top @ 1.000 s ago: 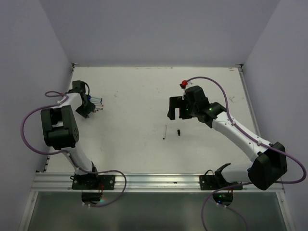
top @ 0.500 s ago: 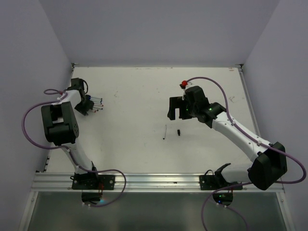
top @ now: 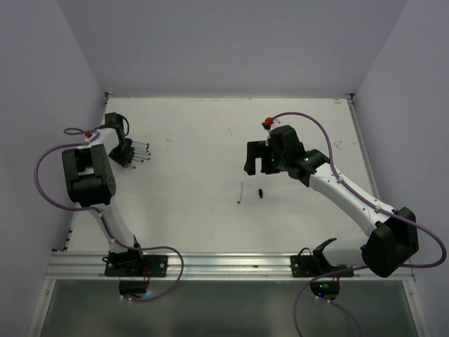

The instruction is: Open the pen caps

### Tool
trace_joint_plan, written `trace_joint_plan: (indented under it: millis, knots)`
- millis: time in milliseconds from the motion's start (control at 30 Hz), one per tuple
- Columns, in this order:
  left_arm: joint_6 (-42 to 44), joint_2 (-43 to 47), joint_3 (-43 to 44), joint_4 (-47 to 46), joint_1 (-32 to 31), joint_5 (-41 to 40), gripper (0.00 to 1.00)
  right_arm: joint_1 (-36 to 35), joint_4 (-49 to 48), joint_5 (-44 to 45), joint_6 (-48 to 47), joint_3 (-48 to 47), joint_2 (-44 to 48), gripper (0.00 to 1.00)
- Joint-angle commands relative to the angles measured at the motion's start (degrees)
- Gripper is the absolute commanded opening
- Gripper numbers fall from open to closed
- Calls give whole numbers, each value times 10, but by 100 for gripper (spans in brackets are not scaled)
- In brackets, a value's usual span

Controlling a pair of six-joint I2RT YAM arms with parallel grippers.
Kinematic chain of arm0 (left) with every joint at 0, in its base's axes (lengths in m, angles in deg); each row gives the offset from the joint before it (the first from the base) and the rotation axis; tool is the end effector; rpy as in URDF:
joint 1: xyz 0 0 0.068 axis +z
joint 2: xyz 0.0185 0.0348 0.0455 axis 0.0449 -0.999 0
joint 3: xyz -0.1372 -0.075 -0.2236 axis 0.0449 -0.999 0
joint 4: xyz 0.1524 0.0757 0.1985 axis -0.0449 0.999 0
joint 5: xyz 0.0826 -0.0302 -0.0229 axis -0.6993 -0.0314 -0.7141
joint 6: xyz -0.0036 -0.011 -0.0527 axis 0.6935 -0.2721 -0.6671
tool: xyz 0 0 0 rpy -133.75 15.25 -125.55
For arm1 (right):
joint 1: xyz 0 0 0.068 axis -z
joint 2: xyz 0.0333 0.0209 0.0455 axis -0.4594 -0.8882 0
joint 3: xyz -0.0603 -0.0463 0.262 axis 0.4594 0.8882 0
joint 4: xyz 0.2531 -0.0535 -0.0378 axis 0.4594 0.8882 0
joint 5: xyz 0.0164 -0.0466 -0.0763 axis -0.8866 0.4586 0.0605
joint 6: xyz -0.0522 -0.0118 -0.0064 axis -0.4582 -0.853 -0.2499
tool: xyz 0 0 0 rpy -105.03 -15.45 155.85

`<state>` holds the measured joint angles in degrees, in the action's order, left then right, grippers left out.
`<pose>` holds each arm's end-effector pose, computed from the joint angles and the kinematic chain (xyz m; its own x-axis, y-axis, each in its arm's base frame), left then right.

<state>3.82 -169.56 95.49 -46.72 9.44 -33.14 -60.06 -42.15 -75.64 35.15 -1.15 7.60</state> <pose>0.3746 0.0895 0.1607 -0.3969 -0.8276 -0.3969 -0.8862 0.4582 -0.0691 0.2409 0.1547 0.2954 -0.7345 -0.0119 -0.6785 -0.2795 0.9164 0.2865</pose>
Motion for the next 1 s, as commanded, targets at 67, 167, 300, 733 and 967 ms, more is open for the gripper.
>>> trace_joint_plan:
  millis: [67,167,300,733,967]
  knots:
    - [-3,-2,-4,20,6,-34,16,-1,-16,-1,-9,-1,2,98]
    - [-4,19,-31,12,6,-33,0,-1,-19,-2,-9,0,2,98]
    - [-2,88,-79,10,6,-29,0,-1,-17,-6,-9,-1,0,98]
    - [154,440,-213,-211,-142,248,0,-1,-57,-104,16,-1,-8,99]
    - [152,436,-250,-274,-398,220,0,-1,-161,-169,70,23,8,95]
